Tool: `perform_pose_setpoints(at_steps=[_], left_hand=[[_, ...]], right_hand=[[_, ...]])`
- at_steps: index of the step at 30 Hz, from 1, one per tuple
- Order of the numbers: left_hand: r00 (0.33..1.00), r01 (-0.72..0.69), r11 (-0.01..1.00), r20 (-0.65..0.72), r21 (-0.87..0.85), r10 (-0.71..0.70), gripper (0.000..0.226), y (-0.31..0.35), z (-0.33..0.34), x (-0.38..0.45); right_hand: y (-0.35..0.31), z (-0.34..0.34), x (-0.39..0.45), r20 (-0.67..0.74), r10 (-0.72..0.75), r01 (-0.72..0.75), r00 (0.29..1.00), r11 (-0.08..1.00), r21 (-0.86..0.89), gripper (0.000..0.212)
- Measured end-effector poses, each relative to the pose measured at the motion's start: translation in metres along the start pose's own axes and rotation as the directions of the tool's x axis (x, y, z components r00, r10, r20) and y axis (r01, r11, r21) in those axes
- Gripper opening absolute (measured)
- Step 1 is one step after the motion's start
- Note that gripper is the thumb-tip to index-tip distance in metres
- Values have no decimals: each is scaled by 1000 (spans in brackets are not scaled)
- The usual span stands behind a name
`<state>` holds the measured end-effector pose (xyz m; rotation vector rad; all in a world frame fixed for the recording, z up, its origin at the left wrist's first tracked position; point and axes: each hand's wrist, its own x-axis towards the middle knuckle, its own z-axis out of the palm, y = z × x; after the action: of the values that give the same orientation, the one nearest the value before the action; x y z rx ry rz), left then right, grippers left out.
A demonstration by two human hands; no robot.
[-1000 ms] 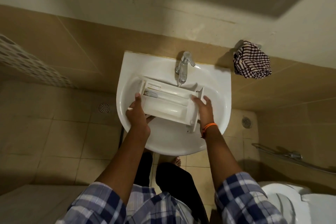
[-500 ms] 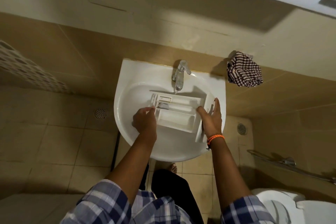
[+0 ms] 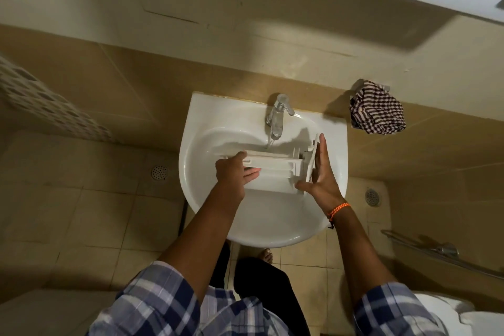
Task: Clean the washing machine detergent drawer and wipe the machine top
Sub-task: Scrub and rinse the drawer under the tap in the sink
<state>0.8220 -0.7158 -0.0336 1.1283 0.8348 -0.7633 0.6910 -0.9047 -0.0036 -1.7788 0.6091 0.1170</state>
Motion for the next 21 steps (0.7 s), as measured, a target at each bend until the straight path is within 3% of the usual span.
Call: perform_pose_setpoints(at_steps=[3,8,10,13,15,16,18,21], left_hand=[[998,-56,998,-26,-1,56,42,-9,5,0],[987,-160,985,5,-59,160,29,-20,9,-5],[979,-194,978,39,-77,198,29,-22,10,-6],[975,-200,971,72,-133,210,31,-25,8,-8],[975,-179,963,92,-203,201,34,-30,1,-10],[974,-169,959,109,-230,198,39,-33,-3,-10],[969,-145,950,154,-277,193,49,-42,-12,-10],[960,-121,937,200,-328,194,53,-49,-22,-11]], right_hand=[[4,-3,3,-4,-2,2,1000,999,-36,135],[-2,-10,-6,-55,76,-73,996,996,56,133],[-5,-7,-11,-140,85,-72,986,993,94,118],[-13,8,-13,-380,67,-40,922,996,79,76],[-15,14,-7,-483,194,-140,854,979,146,66],[-17,15,-4,-473,304,-227,827,950,214,70],[-20,14,-1,-326,504,-390,800,849,356,76],[-23,7,-6,36,536,-451,843,670,589,68]])
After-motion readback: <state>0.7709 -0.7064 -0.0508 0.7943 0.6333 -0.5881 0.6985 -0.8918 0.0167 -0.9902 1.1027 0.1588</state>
